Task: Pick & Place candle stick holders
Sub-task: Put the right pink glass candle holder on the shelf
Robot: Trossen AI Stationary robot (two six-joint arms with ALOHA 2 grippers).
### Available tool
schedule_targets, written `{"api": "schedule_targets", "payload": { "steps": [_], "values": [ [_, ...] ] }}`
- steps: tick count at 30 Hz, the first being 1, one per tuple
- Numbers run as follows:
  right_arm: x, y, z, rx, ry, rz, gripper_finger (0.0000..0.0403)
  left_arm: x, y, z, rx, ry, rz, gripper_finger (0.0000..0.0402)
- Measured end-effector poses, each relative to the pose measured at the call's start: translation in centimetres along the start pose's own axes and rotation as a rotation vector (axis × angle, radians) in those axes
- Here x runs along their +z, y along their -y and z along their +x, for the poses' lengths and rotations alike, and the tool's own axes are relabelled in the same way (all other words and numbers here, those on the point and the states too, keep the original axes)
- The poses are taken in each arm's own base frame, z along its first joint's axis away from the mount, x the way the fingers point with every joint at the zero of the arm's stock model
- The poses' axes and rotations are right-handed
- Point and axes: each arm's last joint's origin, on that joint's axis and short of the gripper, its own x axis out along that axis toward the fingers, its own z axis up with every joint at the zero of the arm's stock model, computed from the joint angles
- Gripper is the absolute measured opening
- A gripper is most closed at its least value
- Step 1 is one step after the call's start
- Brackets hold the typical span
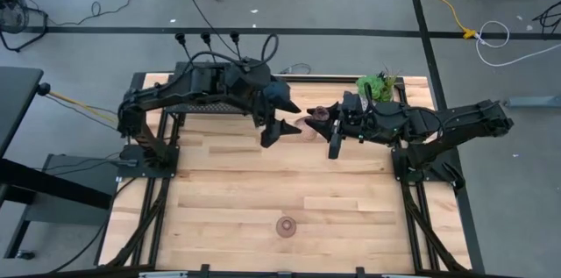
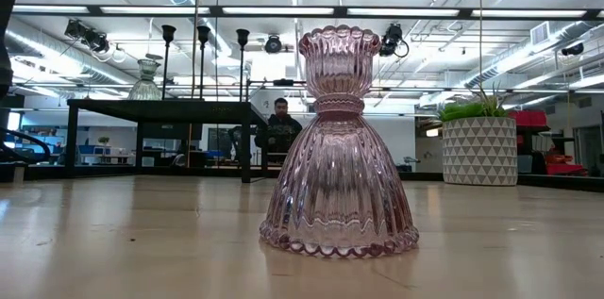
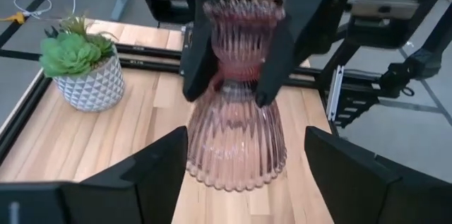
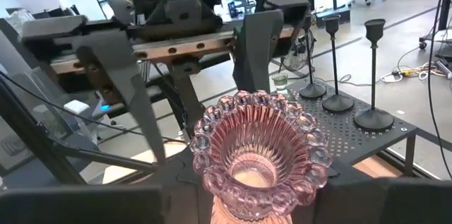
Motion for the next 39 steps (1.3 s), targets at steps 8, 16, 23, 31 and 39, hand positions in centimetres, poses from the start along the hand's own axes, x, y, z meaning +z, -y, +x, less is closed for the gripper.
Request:
{"api": "schedule_targets", "payload": {
  "steps": [8, 16, 23, 31, 39],
  "values": [
    [0.0, 0.0, 0.0, 0.001, 0.001, -0.005, 0.0117, -0.5, -0.4, 2.7, -0.015, -0.03, -0.042, 0.0289],
    [-0.2, 0.0, 0.1, 0.014, -0.019, -0.012, 0.0117, -0.5, -0.6, 4.8, -0.035, -0.009, -0.049, 0.0289],
    [-0.4, 0.1, 0.1, -0.008, -0.027, -0.019, 0.0117, -0.9, -0.8, 6.3, -0.038, -0.028, -0.053, 0.0283],
    [-0.6, 0.1, 0.1, -0.012, -0.043, -0.016, 0.0117, -1.1, -0.8, 6.4, -0.054, -0.049, -0.052, 0.0255],
    [-0.6, 0.1, 0.1, -0.01, -0.045, -0.028, 0.0117, -1.2, -0.9, 6.3, -0.022, -0.051, -0.051, 0.0255]
  ]
}}
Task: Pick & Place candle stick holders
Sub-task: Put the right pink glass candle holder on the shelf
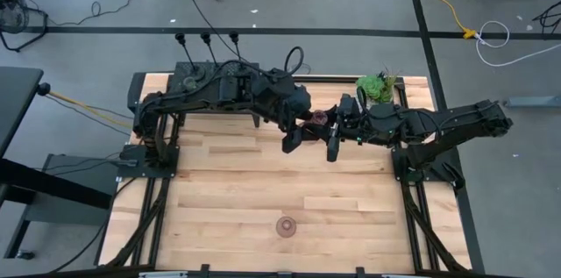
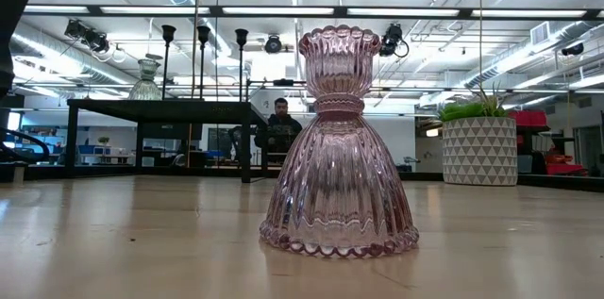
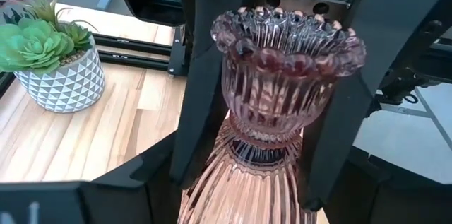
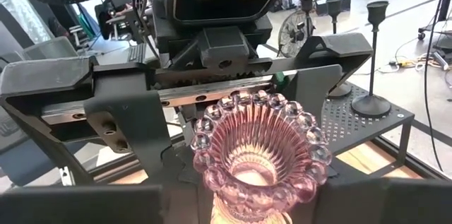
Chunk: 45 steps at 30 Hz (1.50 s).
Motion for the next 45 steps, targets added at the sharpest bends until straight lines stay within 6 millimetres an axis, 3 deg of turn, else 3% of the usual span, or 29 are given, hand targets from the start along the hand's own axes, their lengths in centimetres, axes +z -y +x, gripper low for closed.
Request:
{"api": "schedule_targets", "payload": {
  "steps": [6, 9, 12, 14, 28, 45],
  "values": [
    [0.4, 0.1, -0.3, -0.013, 0.023, 0.027, 0.018, -0.1, -0.5, -1.3, 0.045, -0.026, -0.015, 0.0251],
    [0.5, 0.1, -0.3, -0.014, 0.029, 0.029, 0.0188, -0.3, -0.6, -2.7, 0.101, -0.056, -0.007, 0.0234],
    [0.6, 0.1, -0.6, -0.008, 0.033, 0.032, 0.0177, -0.5, -0.6, -4.0, 0.164, -0.074, -0.003, 0.0199],
    [0.8, 0.2, -0.9, -0.006, 0.04, 0.033, 0.0164, -0.8, -0.7, -5.0, 0.203, -0.112, 0.006, 0.0119],
    [1.8, 0.9, -2.8, 0.012, 0.056, 0.03, 0.0083, -1.4, -0.4, -13.4, 0.42, -0.1, -0.011, 0.0124],
    [1.2, 1.0, -2.7, -0.004, 0.003, -0.003, 0.007, -3.8, -0.2, -22.9, 0.616, -0.066, -0.115, 0.0124]
  ]
}}
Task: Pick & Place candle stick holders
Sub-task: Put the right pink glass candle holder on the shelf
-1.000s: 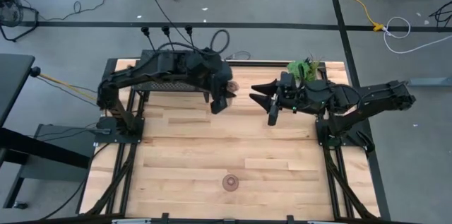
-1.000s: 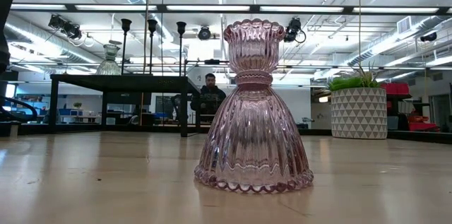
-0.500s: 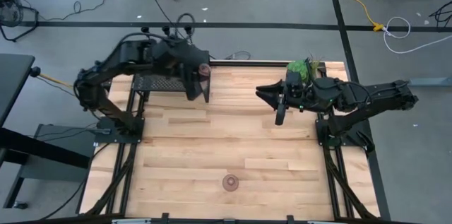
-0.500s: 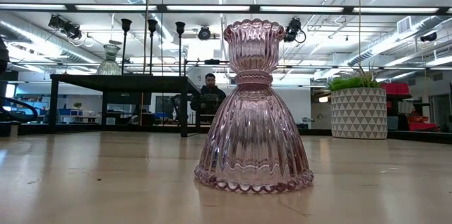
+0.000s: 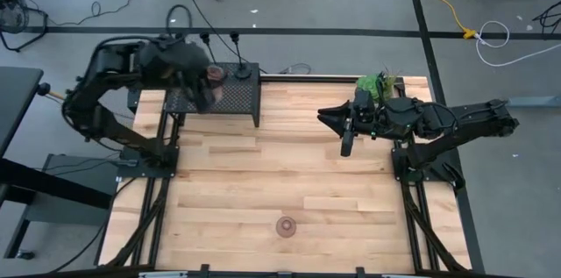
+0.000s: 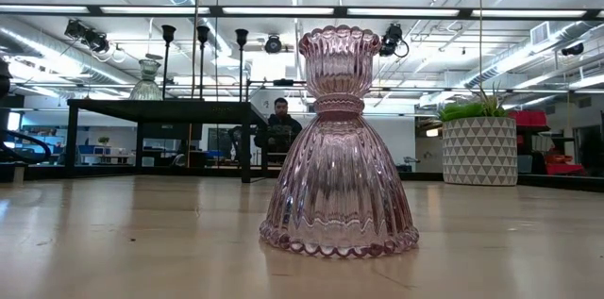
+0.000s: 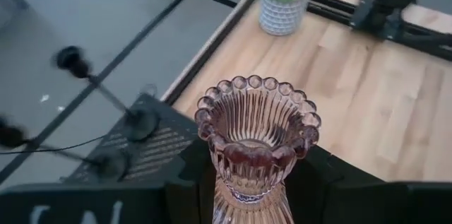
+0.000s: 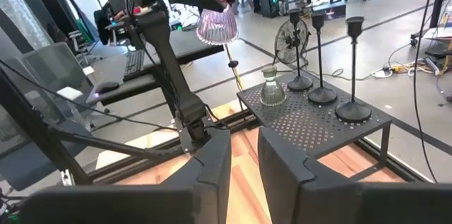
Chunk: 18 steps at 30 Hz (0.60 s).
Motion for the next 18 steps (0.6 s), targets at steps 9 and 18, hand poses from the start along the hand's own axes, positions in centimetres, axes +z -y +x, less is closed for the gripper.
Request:
{"api": "schedule_targets", "payload": {
  "steps": [9, 18],
  "values": [
    [0.0, 0.0, 0.0, -0.007, 0.002, -0.014, 0.007, -4.9, -1.1, 0.4, -0.006, 0.081, -0.114, 0.0124],
    [0.0, 0.0, 0.0, -0.007, 0.002, -0.012, 0.0071, -10.8, -1.4, 4.5, 0.06, 0.254, -0.247, 0.0124]
  ]
}}
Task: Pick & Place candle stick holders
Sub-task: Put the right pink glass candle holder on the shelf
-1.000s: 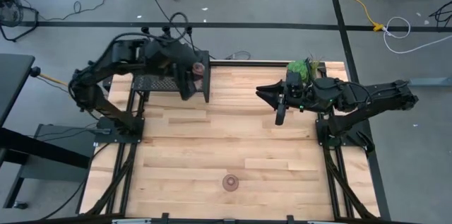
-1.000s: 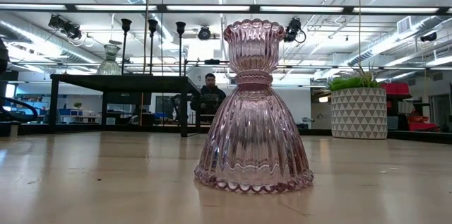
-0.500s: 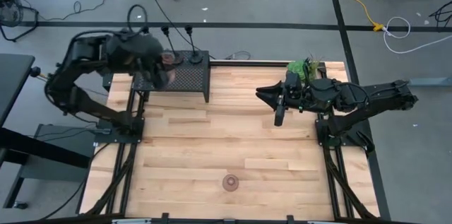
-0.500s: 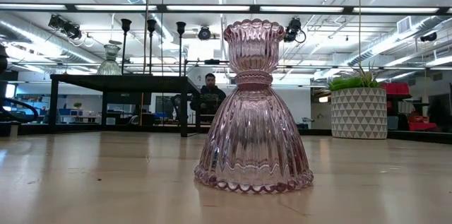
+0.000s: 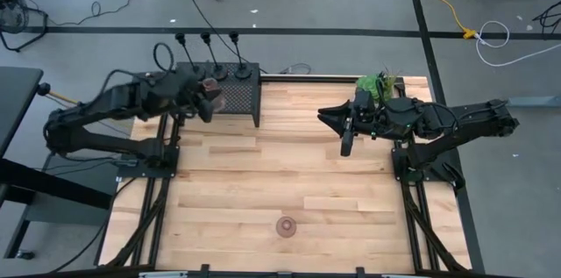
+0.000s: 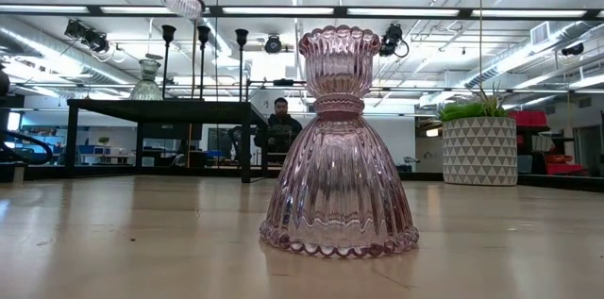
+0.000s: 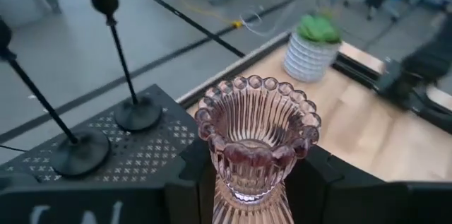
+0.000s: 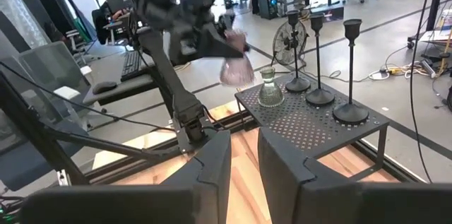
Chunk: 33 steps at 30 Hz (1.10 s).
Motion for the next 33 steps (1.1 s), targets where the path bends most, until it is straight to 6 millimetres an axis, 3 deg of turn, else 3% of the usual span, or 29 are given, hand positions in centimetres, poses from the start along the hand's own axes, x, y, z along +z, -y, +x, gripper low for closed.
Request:
{"api": "schedule_targets", "payload": {
  "steps": [6, 15, 26, 33],
  "values": [
    [0.0, 0.0, 0.0, 0.0, 0.0, 0.003, 0.0071, -4.0, -0.5, 2.7, 0.118, -0.011, -0.011, 0.0124],
    [0.0, 0.0, 0.0, 0.0, 0.002, 0.011, 0.0071, -7.3, -1.1, 5.3, 0.301, 0.069, -0.007, 0.0124],
    [0.0, 0.0, 0.0, 0.0, 0.001, 0.023, 0.0071, -9.2, -2.7, 7.1, 0.379, 0.081, -0.074, 0.0124],
    [0.0, 0.0, 0.0, 0.0, 0.0, 0.022, 0.0071, -9.4, -3.2, 7.7, 0.374, 0.069, -0.079, 0.0124]
  ]
}}
